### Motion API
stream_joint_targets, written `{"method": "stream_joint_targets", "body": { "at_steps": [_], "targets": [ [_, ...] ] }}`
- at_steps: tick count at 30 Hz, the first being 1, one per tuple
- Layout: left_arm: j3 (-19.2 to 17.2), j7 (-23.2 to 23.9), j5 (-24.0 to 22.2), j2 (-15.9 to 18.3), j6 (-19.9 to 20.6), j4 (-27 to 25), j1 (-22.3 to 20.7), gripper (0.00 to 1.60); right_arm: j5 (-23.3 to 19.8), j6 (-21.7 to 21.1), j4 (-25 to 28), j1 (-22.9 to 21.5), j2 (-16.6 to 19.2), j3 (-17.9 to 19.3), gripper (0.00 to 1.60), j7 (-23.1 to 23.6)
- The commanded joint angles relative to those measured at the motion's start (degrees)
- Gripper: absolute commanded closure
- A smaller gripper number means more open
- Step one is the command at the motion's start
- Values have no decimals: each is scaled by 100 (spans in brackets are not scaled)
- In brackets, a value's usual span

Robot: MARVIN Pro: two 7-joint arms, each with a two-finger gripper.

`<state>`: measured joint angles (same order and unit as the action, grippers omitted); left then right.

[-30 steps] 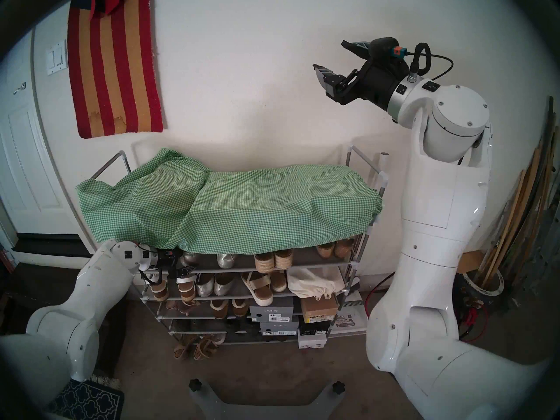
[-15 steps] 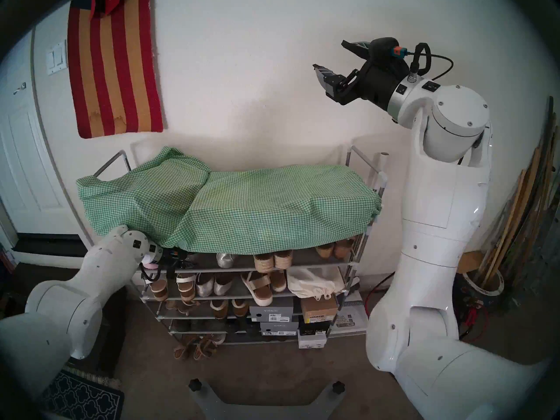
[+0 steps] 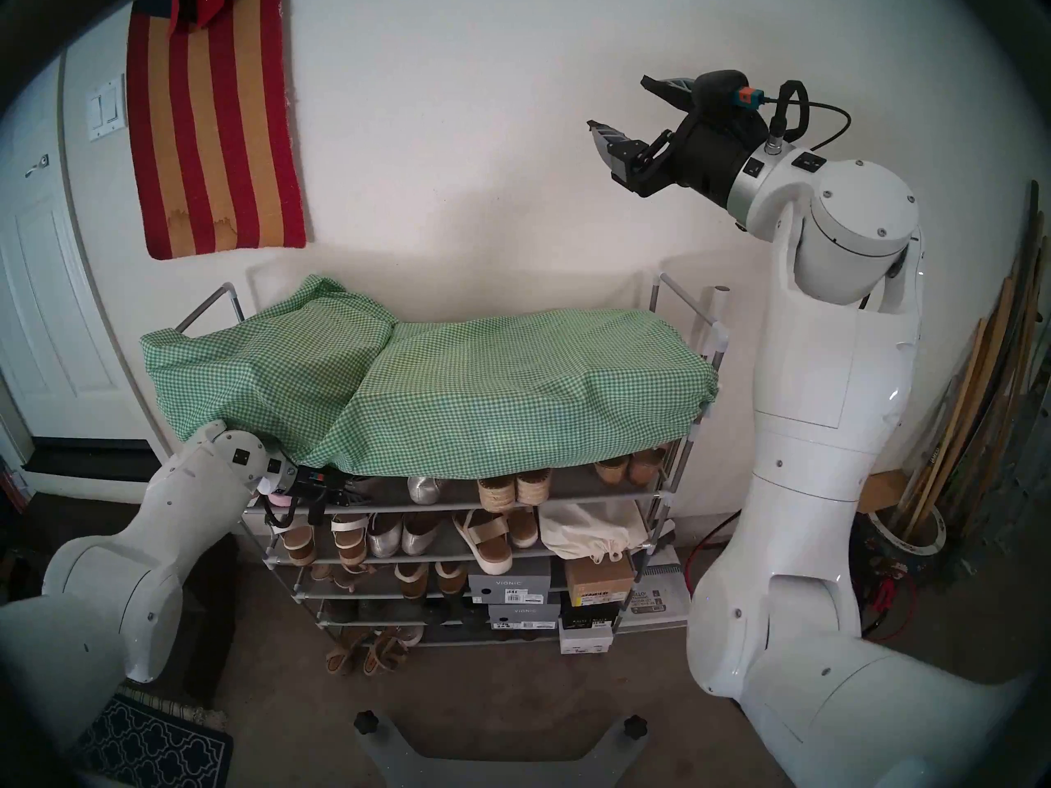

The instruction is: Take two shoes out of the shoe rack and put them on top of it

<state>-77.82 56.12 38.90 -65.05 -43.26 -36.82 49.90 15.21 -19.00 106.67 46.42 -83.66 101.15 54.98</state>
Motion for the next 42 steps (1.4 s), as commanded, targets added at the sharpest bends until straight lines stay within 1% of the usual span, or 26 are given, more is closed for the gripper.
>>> {"method": "stream_joint_targets", "body": {
  "at_steps": [1,2,6,14,16,20,26,27,28,32,34,36,37,39,40,41,42],
  "targets": [
    [-203,425,-646,-55,-443,-637,417,160,-1,-1,-1,6,-2,-3,0,3],
    [-253,515,-774,-30,-446,-822,537,160,-1,-1,-1,6,-2,-3,0,3],
    [-301,673,-1013,46,-500,-1115,764,160,-1,-1,-1,5,-2,-3,0,3],
    [-340,605,-1500,235,-493,-1782,1259,160,-1,-1,-1,6,-2,-3,0,3],
    [-334,601,-1587,263,-503,-1815,1305,160,-1,-1,-1,6,-2,-3,0,3],
    [-330,608,-1823,393,-434,-2198,1557,160,-1,-1,-1,6,-2,-3,0,3],
    [-306,637,-2134,569,-286,-2635,1840,160,-1,-1,-1,6,-2,-3,0,3],
    [-318,647,-2207,649,-173,-2919,1999,160,-1,-1,-1,6,-2,-3,0,3],
    [-300,666,-2267,657,-180,-2862,1976,160,-1,-1,-1,6,-2,-3,0,3],
    [-297,759,-2442,748,-8,-3081,2100,160,-1,-1,-1,6,-2,-3,0,3],
    [-311,883,-2616,846,212,-3351,2243,160,-2,-1,0,7,-2,-3,0,3],
    [-313,926,-2671,871,275,-3409,2272,160,-2,-1,0,7,-2,-3,0,3],
    [-331,1034,-2794,933,447,-3579,2357,160,-2,-1,0,7,-2,-3,0,3],
    [-370,1121,-2883,1002,660,-3822,2482,160,-2,-1,0,7,-2,-3,0,3],
    [-370,1174,-2930,1004,686,-3803,2467,160,-2,-1,0,7,-2,-3,0,3],
    [-398,1212,-2961,1038,807,-3938,2538,160,-2,-1,0,7,-2,-3,0,3],
    [-398,1212,-2961,1038,807,-3938,2538,160,-2,-1,0,7,-2,-3,0,3]
  ]
}}
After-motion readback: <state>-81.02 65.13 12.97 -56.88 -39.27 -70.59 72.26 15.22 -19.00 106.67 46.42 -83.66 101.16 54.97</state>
